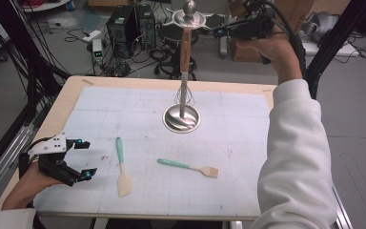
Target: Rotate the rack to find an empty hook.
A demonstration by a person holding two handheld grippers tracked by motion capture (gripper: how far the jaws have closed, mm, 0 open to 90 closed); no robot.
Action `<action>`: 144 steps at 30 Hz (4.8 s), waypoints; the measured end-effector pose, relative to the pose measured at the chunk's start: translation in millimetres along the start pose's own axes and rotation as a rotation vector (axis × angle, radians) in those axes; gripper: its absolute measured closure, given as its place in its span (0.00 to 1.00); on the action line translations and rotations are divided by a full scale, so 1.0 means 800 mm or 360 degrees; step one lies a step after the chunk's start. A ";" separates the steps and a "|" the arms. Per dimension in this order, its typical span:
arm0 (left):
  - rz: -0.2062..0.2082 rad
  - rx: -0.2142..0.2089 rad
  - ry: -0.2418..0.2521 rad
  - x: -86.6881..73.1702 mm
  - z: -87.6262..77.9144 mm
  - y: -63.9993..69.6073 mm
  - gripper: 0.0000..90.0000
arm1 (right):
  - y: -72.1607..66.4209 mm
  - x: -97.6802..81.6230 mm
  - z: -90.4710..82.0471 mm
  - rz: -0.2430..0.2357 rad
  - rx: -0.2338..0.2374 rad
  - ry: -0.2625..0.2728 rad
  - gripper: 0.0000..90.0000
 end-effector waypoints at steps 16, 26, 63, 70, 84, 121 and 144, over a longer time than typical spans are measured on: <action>0.0005 -0.0003 0.0005 0.001 0.000 0.001 0.02 | 0.001 0.004 -0.014 0.0009 -0.0062 0.0019 0.99; 0.0004 -0.0002 0.0000 0.000 0.000 0.001 0.02 | -0.011 0.009 -0.005 -0.0020 -0.0026 -0.0003 0.99; 0.0004 -0.0010 0.0007 0.001 0.000 0.002 0.02 | -0.047 -0.003 -0.008 -0.0049 0.0041 -0.0044 0.99; 0.0002 -0.0007 -0.0006 -0.001 0.002 0.001 0.02 | -0.026 -0.010 -0.032 -0.0037 -0.0004 -0.0037 0.99; -0.0001 -0.0010 0.0000 0.000 0.000 0.001 0.02 | 0.006 0.004 -0.037 -0.0021 -0.0063 -0.0025 0.99; 0.0004 -0.0017 0.0005 0.000 0.000 0.002 0.02 | -0.052 0.033 0.030 -0.0116 0.0101 -0.0042 0.99; 0.0010 -0.0003 -0.0001 0.000 0.000 0.003 0.02 | -0.069 -0.023 -0.016 -0.0036 0.0047 0.0000 0.64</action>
Point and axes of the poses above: each handheld gripper's, and its own axes: z roughly forward along the jaws, x roughly out of its top, y roughly to its right, the point moved 8 cm from there along z, roughly forward along the jaws, and after that the axes turned 5 degrees about y, right-handed, at the moved point
